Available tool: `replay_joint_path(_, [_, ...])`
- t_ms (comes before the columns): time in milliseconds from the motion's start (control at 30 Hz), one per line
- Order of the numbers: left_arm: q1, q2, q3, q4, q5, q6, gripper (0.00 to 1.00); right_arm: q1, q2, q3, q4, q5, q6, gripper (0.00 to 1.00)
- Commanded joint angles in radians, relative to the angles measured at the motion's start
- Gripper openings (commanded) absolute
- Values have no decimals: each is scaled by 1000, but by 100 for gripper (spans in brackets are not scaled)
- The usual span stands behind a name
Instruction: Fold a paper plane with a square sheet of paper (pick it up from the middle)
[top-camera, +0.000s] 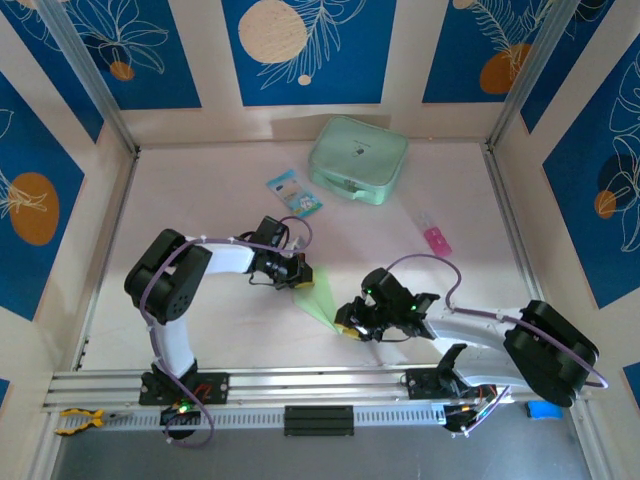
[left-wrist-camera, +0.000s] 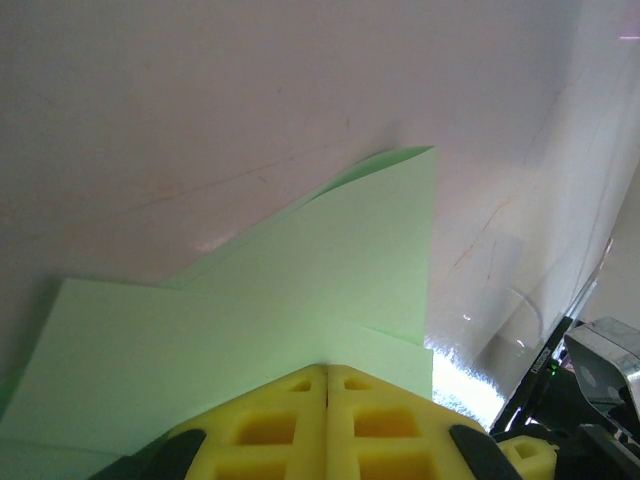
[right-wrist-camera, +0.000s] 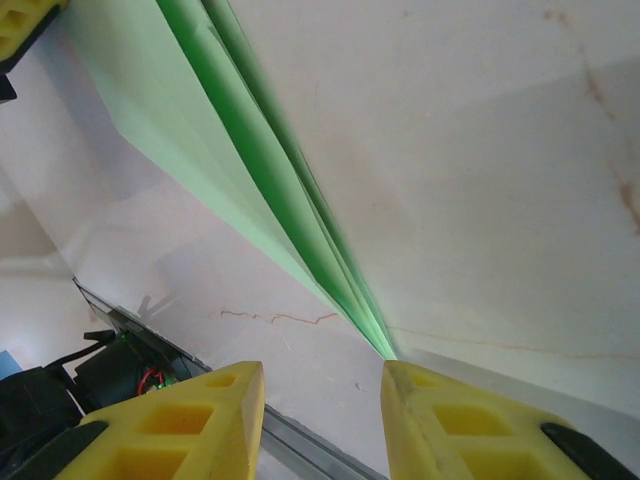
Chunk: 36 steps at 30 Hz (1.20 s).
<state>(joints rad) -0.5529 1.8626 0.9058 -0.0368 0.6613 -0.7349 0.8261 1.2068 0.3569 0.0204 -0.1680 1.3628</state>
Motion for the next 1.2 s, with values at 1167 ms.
replay_joint_path(1167, [25, 40, -33, -46, -18, -14, 1, -20, 92, 75, -43, 36, -81, 35])
